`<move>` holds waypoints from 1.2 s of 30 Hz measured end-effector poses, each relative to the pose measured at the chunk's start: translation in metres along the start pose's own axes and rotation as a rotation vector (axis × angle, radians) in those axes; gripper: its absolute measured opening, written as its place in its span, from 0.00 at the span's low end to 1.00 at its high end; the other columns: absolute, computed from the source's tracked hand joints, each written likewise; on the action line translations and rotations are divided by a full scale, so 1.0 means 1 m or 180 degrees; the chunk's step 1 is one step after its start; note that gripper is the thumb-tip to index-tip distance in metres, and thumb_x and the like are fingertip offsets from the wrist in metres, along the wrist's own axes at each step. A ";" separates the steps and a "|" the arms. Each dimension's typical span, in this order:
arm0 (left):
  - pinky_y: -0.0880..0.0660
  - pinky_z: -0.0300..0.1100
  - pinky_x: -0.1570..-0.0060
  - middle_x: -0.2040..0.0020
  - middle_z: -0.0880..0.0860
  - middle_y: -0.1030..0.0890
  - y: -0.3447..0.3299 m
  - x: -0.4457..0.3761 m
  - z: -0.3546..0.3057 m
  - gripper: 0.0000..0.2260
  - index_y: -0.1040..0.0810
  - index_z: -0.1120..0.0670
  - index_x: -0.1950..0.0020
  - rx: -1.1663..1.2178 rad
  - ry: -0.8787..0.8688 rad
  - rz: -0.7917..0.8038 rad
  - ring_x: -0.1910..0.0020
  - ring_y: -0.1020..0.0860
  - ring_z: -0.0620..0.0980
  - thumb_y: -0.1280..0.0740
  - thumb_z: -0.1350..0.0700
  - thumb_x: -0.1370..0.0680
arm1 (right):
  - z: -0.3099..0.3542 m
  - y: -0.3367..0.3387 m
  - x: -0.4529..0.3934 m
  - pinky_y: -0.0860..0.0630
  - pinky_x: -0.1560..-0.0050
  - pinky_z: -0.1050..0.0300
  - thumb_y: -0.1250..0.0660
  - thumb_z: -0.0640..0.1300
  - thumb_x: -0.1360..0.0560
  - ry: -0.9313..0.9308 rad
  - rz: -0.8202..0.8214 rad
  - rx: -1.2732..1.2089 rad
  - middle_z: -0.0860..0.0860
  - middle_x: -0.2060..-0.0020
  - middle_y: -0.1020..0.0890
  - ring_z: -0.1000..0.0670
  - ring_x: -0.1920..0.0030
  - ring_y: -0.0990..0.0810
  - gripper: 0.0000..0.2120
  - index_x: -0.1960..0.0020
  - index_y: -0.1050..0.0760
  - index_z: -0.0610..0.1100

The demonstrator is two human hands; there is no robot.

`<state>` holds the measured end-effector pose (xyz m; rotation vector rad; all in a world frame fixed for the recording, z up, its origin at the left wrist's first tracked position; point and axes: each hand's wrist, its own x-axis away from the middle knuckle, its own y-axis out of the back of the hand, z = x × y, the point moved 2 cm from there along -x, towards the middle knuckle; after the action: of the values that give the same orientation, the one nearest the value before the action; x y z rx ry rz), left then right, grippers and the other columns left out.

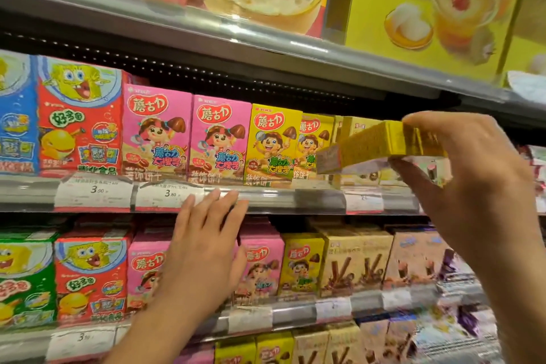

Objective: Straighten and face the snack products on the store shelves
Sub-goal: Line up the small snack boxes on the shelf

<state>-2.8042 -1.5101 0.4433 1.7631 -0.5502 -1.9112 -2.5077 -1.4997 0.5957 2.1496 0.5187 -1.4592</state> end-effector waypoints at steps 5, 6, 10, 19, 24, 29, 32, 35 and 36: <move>0.41 0.63 0.25 0.29 0.55 0.27 0.001 0.000 0.000 0.29 0.29 0.54 0.25 -0.0059 -0.0019 0.0045 0.27 0.32 0.60 0.42 0.47 0.26 | -0.002 -0.023 -0.020 0.26 0.47 0.43 0.24 0.40 0.27 0.0092 0.0167 0.0064 0.41 0.45 0.17 0.38 0.44 0.22 0.20 0.37 0.22 0.38; 0.40 0.64 0.25 0.29 0.55 0.27 0.001 0.000 0.000 0.29 0.29 0.54 0.25 -0.0053 -0.0029 0.0036 0.27 0.32 0.60 0.42 0.48 0.26 | -0.002 -0.027 -0.022 0.25 0.48 0.41 0.24 0.40 0.27 0.0121 0.0210 0.0049 0.41 0.45 0.17 0.38 0.44 0.21 0.20 0.37 0.22 0.38; 0.40 0.64 0.25 0.29 0.55 0.27 -0.001 0.000 0.001 0.29 0.29 0.53 0.24 -0.0057 -0.0047 0.0011 0.27 0.32 0.60 0.40 0.49 0.25 | -0.003 -0.042 -0.028 0.23 0.52 0.38 0.26 0.44 0.27 0.0142 0.0330 0.0015 0.42 0.46 0.17 0.37 0.44 0.21 0.20 0.37 0.23 0.38; 0.40 0.63 0.25 0.29 0.54 0.28 -0.001 0.001 0.000 0.28 0.30 0.53 0.24 0.0002 0.0001 0.0063 0.26 0.32 0.60 0.40 0.49 0.25 | -0.003 -0.063 -0.032 0.24 0.50 0.41 0.25 0.43 0.27 0.0184 0.0571 0.0103 0.43 0.45 0.17 0.39 0.43 0.21 0.21 0.37 0.23 0.40; 0.39 0.65 0.26 0.30 0.55 0.27 0.000 -0.001 -0.007 0.29 0.29 0.53 0.25 0.0047 0.0146 0.0116 0.27 0.32 0.60 0.35 0.48 0.27 | -0.004 -0.079 -0.047 0.23 0.49 0.45 0.23 0.44 0.29 0.0149 0.1127 -0.0006 0.46 0.45 0.17 0.41 0.44 0.21 0.24 0.35 0.24 0.44; 0.39 0.64 0.26 0.29 0.53 0.28 0.001 -0.001 -0.003 0.28 0.30 0.51 0.24 0.0019 0.0093 0.0133 0.26 0.32 0.59 0.42 0.47 0.24 | -0.025 -0.098 -0.074 0.26 0.57 0.54 0.24 0.49 0.27 -0.0233 0.1971 -0.0369 0.53 0.50 0.20 0.48 0.53 0.21 0.22 0.35 0.25 0.54; 0.38 0.64 0.26 0.28 0.53 0.28 0.001 0.000 -0.004 0.28 0.30 0.51 0.24 0.0027 0.0080 0.0094 0.26 0.32 0.59 0.42 0.47 0.24 | -0.039 -0.105 -0.095 0.23 0.52 0.52 0.23 0.51 0.28 -0.0353 0.2373 -0.0830 0.57 0.49 0.18 0.50 0.49 0.19 0.20 0.39 0.24 0.57; 0.38 0.64 0.26 0.28 0.54 0.28 -0.001 0.001 -0.002 0.28 0.31 0.51 0.24 0.0017 0.0085 0.0069 0.26 0.32 0.59 0.41 0.47 0.24 | -0.039 -0.118 -0.108 0.20 0.47 0.49 0.23 0.52 0.28 -0.0200 0.2646 -0.1019 0.58 0.48 0.16 0.53 0.47 0.18 0.18 0.40 0.22 0.55; 0.38 0.64 0.26 0.28 0.54 0.28 -0.001 0.001 -0.002 0.28 0.31 0.52 0.24 0.0011 0.0075 0.0061 0.26 0.32 0.60 0.40 0.48 0.24 | -0.039 -0.122 -0.111 0.19 0.45 0.47 0.24 0.52 0.27 -0.0183 0.2708 -0.1058 0.58 0.48 0.16 0.54 0.46 0.18 0.17 0.39 0.21 0.55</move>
<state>-2.8024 -1.5094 0.4418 1.7740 -0.5605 -1.8754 -2.5863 -1.3824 0.6896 1.7139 -0.1736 -0.8700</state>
